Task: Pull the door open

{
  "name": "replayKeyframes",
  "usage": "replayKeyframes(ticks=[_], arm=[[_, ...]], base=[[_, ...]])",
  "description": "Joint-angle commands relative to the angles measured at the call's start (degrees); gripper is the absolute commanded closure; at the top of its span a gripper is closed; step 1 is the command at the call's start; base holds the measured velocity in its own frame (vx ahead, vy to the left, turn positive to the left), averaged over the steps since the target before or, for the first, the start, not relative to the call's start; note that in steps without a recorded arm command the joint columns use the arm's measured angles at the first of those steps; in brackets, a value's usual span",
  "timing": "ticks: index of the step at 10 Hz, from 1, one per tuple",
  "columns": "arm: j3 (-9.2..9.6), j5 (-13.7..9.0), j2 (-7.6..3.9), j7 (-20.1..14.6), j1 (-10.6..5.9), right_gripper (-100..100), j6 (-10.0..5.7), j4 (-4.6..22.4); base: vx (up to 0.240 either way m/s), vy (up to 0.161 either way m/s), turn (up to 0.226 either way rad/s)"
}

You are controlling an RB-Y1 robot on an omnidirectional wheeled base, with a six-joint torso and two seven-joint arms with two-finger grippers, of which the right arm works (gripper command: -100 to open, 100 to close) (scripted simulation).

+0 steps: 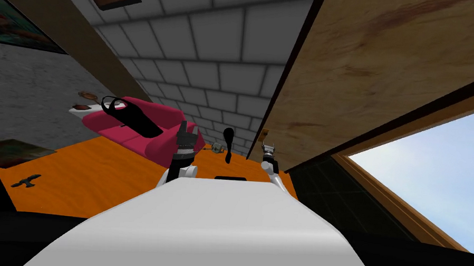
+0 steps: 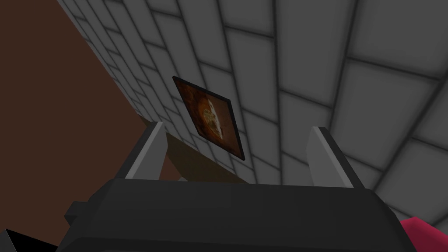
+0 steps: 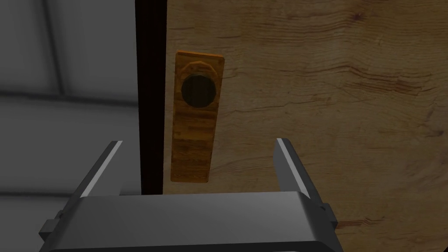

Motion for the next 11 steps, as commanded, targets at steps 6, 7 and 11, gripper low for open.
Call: replayKeyframes(ticks=[6, 7, 11], arm=[[0.79, -8.2, -2.32, -4.2, -3.68, -100, 0.24, 7.0], [0.64, -7.6, -2.11, -3.7, -3.36, -100, 0.33, 6.4], [-0.29, -7.8, -3.69, -5.9, -2.94, -100, -0.31, 7.7]], base=[[0.028, -0.066, 0.157], [0.015, -0.023, 0.034], [0.148, -0.044, 0.081]])
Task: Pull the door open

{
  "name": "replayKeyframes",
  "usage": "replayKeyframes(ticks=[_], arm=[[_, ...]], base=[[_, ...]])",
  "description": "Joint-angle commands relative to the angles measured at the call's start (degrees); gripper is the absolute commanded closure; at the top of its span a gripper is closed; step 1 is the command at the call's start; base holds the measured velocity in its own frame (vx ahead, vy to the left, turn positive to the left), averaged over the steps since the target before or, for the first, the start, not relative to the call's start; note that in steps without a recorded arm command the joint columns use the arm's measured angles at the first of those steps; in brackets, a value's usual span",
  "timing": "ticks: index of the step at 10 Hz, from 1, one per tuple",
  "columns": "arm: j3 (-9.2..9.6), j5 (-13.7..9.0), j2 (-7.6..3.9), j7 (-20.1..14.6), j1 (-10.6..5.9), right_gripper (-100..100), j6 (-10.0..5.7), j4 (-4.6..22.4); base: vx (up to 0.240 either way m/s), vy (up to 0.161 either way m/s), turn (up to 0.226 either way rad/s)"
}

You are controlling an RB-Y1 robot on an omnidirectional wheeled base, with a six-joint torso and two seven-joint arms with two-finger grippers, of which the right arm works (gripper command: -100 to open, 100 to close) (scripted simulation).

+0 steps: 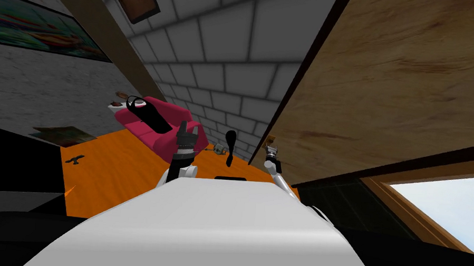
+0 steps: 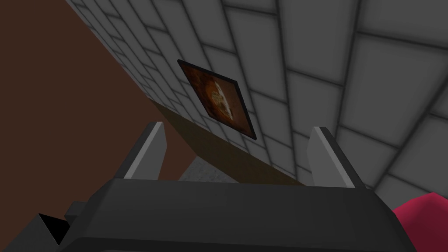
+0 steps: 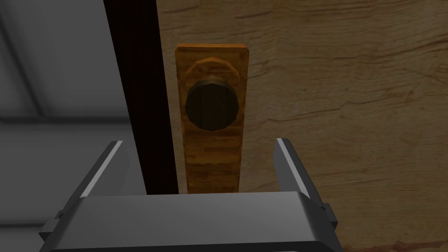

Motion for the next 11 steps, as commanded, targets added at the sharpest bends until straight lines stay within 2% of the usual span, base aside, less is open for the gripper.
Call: replayKeyframes(ticks=[1, 4, 5, 6, 11], arm=[[-0.23, 0.1, -0.51, -0.8, 0.12, -100, -0.29, 0.5], [-0.96, 0.0, -1.69, -2.4, 0.49, -100, -0.77, 1.5], [-0.93, -0.1, -1.41, -1.8, 0.49, -100, -0.53, 1.1], [-0.93, -0.1, -1.41, -1.8, 0.49, 100, -0.53, 1.1], [-0.93, -0.1, -1.41, -1.8, 0.49, 100, -0.53, 1.1]], base=[[0.181, -0.080, 0.066], [0.169, -0.094, 0.087], [0.084, -0.036, 0.017], [-0.013, 0.002, -0.011], [-0.015, 0.007, 0.000]])
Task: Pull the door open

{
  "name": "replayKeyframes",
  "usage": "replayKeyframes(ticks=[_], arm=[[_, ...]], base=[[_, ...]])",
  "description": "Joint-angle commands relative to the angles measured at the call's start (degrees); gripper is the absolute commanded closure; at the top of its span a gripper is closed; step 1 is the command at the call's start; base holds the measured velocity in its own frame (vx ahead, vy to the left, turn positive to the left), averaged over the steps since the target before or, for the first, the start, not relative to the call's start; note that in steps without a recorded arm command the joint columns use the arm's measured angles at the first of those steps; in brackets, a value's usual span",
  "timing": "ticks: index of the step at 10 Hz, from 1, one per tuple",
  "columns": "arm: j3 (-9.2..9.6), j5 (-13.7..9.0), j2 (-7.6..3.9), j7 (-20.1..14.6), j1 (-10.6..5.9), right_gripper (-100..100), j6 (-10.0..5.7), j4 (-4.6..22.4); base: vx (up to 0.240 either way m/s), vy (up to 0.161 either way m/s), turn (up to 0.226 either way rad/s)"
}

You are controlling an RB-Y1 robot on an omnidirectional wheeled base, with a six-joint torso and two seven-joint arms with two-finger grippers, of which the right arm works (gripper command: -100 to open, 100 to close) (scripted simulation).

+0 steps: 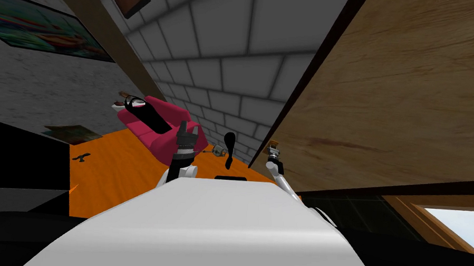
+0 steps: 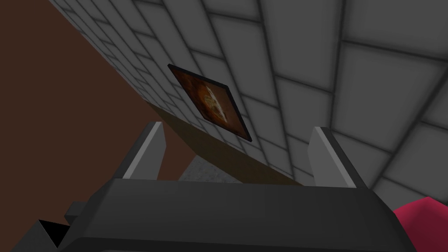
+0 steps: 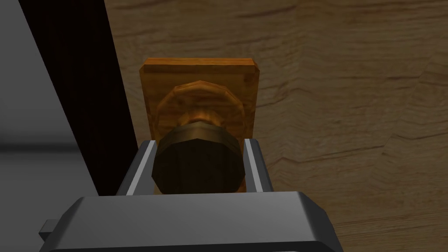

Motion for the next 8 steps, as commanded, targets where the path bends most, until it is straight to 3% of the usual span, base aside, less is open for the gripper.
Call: replayKeyframes(ticks=[1, 8], arm=[[0.73, 0.1, -0.66, -0.8, 0.32, 100, 0.06, -0.5], [4.92, 1.0, -4.45, -5.6, 2.15, 100, 0.40, -3.1]], base=[[-0.116, -0.032, 0.096], [-0.244, -0.033, 0.139]])
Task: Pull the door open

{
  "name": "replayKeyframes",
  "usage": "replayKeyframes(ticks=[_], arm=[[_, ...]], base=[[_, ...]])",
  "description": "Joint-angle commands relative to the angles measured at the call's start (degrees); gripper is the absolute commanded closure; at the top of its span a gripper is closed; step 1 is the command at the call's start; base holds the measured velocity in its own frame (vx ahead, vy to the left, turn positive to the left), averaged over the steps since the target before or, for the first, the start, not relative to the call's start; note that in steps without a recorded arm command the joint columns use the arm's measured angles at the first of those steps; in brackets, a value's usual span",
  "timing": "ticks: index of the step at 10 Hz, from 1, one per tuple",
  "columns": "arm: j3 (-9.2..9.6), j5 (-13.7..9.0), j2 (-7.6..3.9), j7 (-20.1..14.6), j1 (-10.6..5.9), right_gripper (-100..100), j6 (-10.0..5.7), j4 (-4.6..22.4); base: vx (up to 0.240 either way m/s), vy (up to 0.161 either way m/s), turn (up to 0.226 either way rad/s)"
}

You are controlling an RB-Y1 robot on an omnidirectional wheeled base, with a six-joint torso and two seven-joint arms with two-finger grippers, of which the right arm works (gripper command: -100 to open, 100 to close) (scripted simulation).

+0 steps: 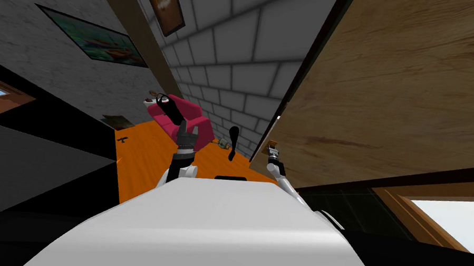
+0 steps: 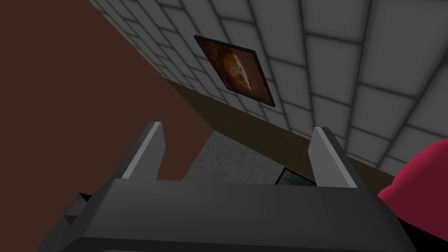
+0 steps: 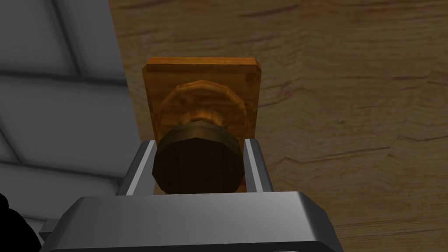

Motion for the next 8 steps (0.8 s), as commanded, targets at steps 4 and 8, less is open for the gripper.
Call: replayKeyframes(ticks=[4, 8], arm=[[2.19, 0.5, -1.62, -2.1, 1.05, 100, -0.08, -1.1], [4.65, 1.2, -4.09, -4.8, 2.03, 100, -0.83, -2.6]], base=[[-0.180, -0.037, 0.109], [-0.263, -0.062, 0.148]])
